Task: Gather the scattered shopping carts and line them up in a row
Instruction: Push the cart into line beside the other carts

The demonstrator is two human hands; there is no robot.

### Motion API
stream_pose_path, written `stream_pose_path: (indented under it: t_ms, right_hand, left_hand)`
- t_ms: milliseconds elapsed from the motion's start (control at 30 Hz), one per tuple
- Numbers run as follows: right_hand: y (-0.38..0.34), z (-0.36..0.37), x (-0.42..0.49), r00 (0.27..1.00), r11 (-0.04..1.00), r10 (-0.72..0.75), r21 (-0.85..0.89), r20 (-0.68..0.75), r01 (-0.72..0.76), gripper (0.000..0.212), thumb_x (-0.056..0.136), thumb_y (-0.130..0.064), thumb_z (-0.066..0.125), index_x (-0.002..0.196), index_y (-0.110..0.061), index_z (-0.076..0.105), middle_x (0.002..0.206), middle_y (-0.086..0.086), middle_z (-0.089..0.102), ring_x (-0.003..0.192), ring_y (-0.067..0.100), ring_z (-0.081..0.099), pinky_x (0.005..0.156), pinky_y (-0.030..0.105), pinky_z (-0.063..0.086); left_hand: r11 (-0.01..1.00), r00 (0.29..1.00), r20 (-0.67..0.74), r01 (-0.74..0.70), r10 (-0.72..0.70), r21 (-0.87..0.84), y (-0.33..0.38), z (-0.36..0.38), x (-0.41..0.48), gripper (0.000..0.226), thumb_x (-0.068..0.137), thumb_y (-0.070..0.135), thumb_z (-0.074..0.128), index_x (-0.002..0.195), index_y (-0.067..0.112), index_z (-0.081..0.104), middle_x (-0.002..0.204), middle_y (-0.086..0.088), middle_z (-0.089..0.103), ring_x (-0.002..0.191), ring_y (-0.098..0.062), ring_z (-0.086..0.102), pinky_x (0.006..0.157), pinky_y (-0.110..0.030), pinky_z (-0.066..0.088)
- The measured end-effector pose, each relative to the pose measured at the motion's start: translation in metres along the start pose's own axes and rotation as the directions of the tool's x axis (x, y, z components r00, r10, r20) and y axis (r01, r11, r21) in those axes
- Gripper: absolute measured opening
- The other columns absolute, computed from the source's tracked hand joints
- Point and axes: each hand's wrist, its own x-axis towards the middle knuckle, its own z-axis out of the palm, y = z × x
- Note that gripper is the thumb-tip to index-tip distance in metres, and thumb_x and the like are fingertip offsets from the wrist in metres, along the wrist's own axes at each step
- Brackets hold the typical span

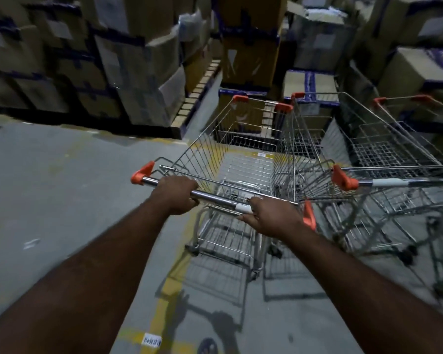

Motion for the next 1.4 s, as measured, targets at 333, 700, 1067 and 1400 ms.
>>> stream_pose_path:
  t_ms: [333, 700, 1067, 1400]
  right_hand:
    - [0.033, 0.006, -0.064, 0.968, 0.954, 0.252, -0.165, -0.016, -0.251, 0.068, 0.084, -0.081, 0.042, 0.137, -0.04, 0.052, 0.144, 0.011, 0.048, 0.135, 0.036, 0.041, 0.11, 0.058, 0.03]
    - [0.017, 0.013, -0.091, 0.958, 0.954, 0.288, -0.09, 0.011, -0.285, 0.042, 0.092, -0.064, 0.052, 0.114, -0.03, 0.061, 0.109, 0.0, 0.068, 0.103, 0.024, 0.064, 0.11, 0.059, 0.029]
    - [-0.025, 0.025, -0.122, 0.941, 0.932, 0.334, -0.168, 0.047, -0.322, 0.04, 0.094, -0.035, 0.057, 0.131, -0.021, 0.055, 0.133, 0.011, 0.063, 0.137, 0.035, 0.046, 0.114, 0.074, 0.0]
    - [-0.073, 0.026, -0.161, 0.913, 0.912, 0.406, -0.078, 0.042, -0.402, 0.036, 0.093, -0.022, 0.06, 0.129, -0.023, 0.054, 0.127, 0.004, 0.065, 0.117, 0.031, 0.06, 0.11, 0.072, 0.021]
  left_hand:
    - [0.993, 0.992, -0.025, 0.12, -0.12, -0.013, -0.006, 0.019, -0.054, 0.074, 0.077, 0.089, 0.039, 0.127, 0.037, 0.055, 0.149, -0.002, 0.043, 0.143, -0.027, 0.03, 0.111, -0.07, 0.015]
    - [0.974, 0.974, -0.046, 0.221, -0.223, -0.053, 0.012, 0.022, -0.107, 0.089, 0.067, 0.1, 0.026, 0.108, 0.031, 0.064, 0.132, -0.002, 0.056, 0.133, -0.027, 0.042, 0.11, -0.072, 0.009]
    - [0.977, 0.981, -0.011, 0.193, -0.194, -0.089, -0.006, 0.029, -0.155, 0.076, 0.074, 0.095, 0.032, 0.101, 0.03, 0.061, 0.127, -0.002, 0.06, 0.129, -0.028, 0.047, 0.111, -0.073, 0.005]
    - [0.987, 0.989, 0.0, 0.148, -0.148, -0.066, -0.019, 0.032, -0.204, 0.077, 0.074, 0.094, 0.031, 0.105, 0.031, 0.061, 0.126, -0.004, 0.062, 0.126, -0.03, 0.049, 0.11, -0.068, 0.015]
